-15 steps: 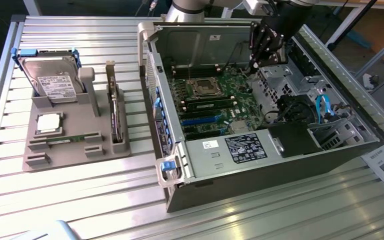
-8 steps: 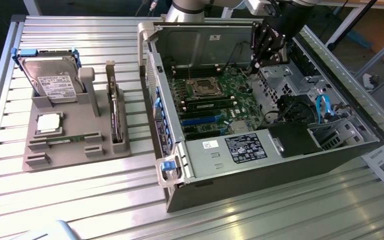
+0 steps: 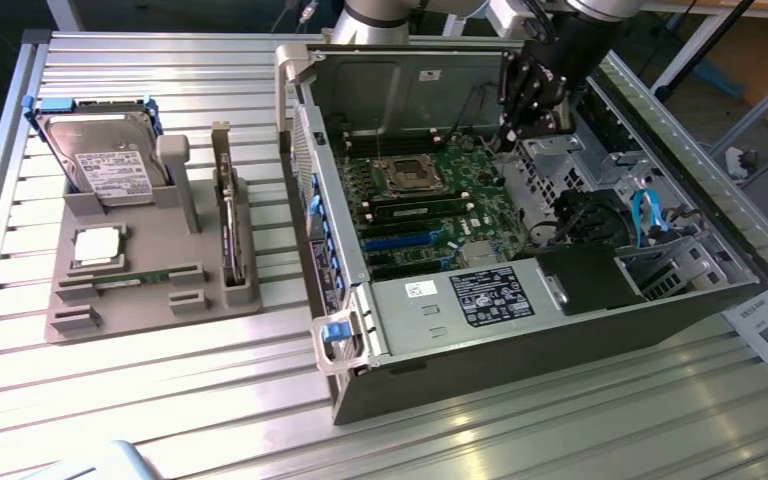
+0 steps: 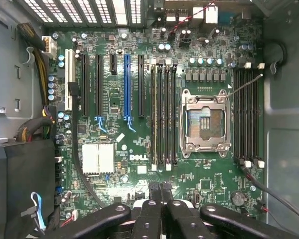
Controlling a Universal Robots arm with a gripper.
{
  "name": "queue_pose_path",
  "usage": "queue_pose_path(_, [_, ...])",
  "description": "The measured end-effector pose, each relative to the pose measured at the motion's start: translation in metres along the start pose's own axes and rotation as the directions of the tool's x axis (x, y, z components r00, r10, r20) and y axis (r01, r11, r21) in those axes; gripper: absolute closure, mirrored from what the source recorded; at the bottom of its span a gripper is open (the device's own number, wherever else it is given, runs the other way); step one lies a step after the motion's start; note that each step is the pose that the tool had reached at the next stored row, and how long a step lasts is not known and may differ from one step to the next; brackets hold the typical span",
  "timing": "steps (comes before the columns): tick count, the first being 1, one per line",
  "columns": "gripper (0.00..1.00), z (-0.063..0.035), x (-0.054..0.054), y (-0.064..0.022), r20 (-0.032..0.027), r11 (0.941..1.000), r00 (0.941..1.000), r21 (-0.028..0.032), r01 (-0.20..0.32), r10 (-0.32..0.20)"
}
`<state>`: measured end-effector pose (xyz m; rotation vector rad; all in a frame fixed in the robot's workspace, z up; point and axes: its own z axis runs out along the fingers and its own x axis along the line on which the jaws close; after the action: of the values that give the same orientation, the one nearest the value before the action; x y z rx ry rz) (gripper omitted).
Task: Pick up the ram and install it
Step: 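Press down the ram until it locks into place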
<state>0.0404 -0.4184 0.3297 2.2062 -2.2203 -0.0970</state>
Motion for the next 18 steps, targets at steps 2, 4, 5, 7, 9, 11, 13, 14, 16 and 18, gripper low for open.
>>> queue_pose_path(2, [0.90,0.0024,0.000,-0.0001,0.0000,1.0000,1.0000,0.0000,0.000,0.000])
queue_pose_path(4, [0.90,0.0050,0.000,-0.0002,-0.0001,1.0000,1.0000,0.0000,0.000,0.000])
queue_pose_path(5, [0.90,0.0061,0.000,-0.0003,-0.0001,1.0000,1.0000,0.0000,0.000,0.000])
queue_pose_path(7, [0.90,0.0086,0.000,-0.0004,-0.0001,1.0000,1.0000,0.0000,0.000,0.000])
queue_pose_path(9, [0.90,0.0105,0.000,-0.0005,-0.0001,1.0000,1.0000,0.0000,0.000,0.000])
queue_pose_path(11, [0.90,0.0124,0.000,-0.0006,0.0000,1.0000,1.0000,0.0000,0.000,0.000])
queue_pose_path(13, [0.90,0.0150,0.001,-0.0008,0.0000,1.0000,1.0000,0.0000,0.000,0.000])
queue_pose_path(14, [0.90,0.0162,0.001,-0.0008,0.0001,1.0000,1.0000,0.0000,0.000,0.000])
queue_pose_path(16, [0.90,0.0182,0.001,-0.0009,-0.0001,1.0000,1.0000,0.0000,0.000,0.000])
queue_pose_path(18, [0.90,0.0211,0.001,-0.0011,-0.0001,1.0000,1.0000,0.0000,0.000,0.000])
